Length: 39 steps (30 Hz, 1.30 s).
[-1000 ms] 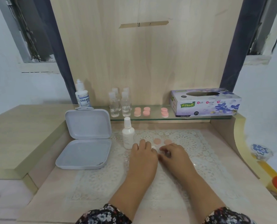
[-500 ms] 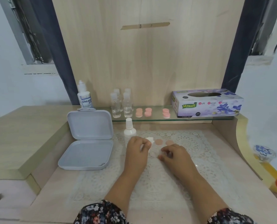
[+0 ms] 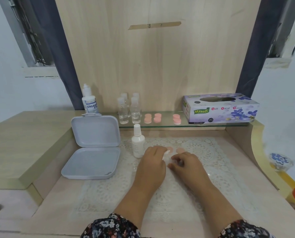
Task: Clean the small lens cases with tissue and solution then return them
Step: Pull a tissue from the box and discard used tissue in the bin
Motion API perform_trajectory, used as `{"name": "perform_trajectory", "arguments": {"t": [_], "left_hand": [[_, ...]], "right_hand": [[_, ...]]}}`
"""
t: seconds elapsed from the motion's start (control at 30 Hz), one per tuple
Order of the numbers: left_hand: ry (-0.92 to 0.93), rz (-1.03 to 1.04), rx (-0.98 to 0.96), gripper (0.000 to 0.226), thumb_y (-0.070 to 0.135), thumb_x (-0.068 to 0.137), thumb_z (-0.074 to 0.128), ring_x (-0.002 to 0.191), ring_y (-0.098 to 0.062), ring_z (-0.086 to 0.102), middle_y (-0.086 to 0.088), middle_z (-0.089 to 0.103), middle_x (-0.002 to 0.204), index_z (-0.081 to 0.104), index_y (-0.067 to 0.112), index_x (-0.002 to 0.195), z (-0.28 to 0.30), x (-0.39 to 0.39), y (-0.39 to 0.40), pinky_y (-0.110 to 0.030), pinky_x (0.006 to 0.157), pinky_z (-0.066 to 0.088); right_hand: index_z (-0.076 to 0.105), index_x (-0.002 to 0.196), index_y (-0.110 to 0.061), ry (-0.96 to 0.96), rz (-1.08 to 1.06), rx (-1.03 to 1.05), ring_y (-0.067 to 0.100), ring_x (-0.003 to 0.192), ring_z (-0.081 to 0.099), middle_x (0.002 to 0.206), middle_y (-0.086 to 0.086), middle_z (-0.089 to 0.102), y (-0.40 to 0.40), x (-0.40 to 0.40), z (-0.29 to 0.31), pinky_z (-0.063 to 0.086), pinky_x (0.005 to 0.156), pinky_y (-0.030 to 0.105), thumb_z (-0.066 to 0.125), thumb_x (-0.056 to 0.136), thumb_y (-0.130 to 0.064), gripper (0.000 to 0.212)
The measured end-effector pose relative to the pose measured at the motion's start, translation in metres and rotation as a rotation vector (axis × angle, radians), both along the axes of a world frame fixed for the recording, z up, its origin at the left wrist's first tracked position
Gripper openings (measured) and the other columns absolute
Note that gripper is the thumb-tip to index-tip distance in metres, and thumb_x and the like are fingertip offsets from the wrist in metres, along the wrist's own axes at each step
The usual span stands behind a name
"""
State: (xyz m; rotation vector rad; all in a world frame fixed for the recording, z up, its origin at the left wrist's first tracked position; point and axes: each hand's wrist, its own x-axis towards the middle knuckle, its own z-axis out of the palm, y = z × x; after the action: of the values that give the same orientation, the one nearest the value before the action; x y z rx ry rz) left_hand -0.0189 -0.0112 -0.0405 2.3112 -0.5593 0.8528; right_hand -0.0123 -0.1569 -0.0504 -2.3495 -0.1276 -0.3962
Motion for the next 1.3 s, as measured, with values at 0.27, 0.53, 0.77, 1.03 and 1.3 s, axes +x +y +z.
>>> {"name": "perform_trajectory", "arguments": {"t": [0.27, 0.53, 0.77, 1.03, 1.3], "left_hand": [[0.121, 0.080, 0.204, 0.026, 0.018, 0.079, 0.052, 0.089, -0.023, 0.052, -0.004, 0.058, 0.094, 0.073, 0.005, 0.089, -0.009, 0.005, 0.000, -0.033, 0.069, 0.049], [0.165, 0.123, 0.266, 0.024, 0.026, 0.094, 0.055, 0.099, -0.025, 0.047, -0.004, 0.059, 0.106, 0.072, 0.012, 0.100, -0.007, 0.011, 0.001, -0.039, 0.083, 0.045], [0.363, 0.125, 0.145, 0.031, 0.030, 0.102, 0.039, 0.110, -0.019, 0.037, -0.002, 0.051, 0.118, 0.061, 0.011, 0.113, -0.006, 0.020, 0.001, -0.030, 0.098, 0.033], [0.017, 0.120, -0.145, 0.013, 0.018, 0.091, 0.052, 0.086, -0.013, 0.044, 0.006, 0.057, 0.094, 0.064, 0.013, 0.094, -0.006, 0.013, 0.007, -0.016, 0.073, 0.034], [0.004, 0.059, 0.175, 0.027, -0.006, 0.053, 0.078, 0.057, -0.014, 0.050, 0.002, 0.052, 0.055, 0.071, 0.016, 0.068, -0.007, 0.004, 0.002, -0.023, 0.040, 0.044]], "right_hand": [[0.071, 0.106, -0.022, -0.002, 0.001, 0.005, 0.010, 0.098, 0.050, 0.095, -0.013, 0.059, 0.000, 0.001, -0.001, 0.044, 0.086, 0.028, 0.064, 0.086, -0.032, 0.023], [0.071, 0.104, -0.024, -0.017, -0.013, 0.000, 0.010, 0.097, 0.049, 0.099, -0.011, 0.062, 0.001, 0.000, -0.002, 0.044, 0.086, 0.027, 0.067, 0.085, -0.043, 0.028], [0.071, 0.108, -0.023, -0.028, -0.024, -0.038, 0.010, 0.098, 0.049, 0.100, -0.011, 0.062, 0.001, 0.000, -0.001, 0.042, 0.086, 0.025, 0.068, 0.085, -0.038, 0.027], [0.070, 0.109, -0.022, -0.004, -0.019, -0.042, 0.010, 0.098, 0.051, 0.099, -0.012, 0.060, 0.001, 0.000, 0.000, 0.044, 0.087, 0.028, 0.068, 0.084, -0.038, 0.029], [0.072, 0.101, -0.024, 0.007, -0.015, -0.005, 0.011, 0.094, 0.053, 0.093, -0.014, 0.061, 0.001, 0.000, 0.000, 0.047, 0.084, 0.028, 0.068, 0.084, -0.038, 0.022]]}}
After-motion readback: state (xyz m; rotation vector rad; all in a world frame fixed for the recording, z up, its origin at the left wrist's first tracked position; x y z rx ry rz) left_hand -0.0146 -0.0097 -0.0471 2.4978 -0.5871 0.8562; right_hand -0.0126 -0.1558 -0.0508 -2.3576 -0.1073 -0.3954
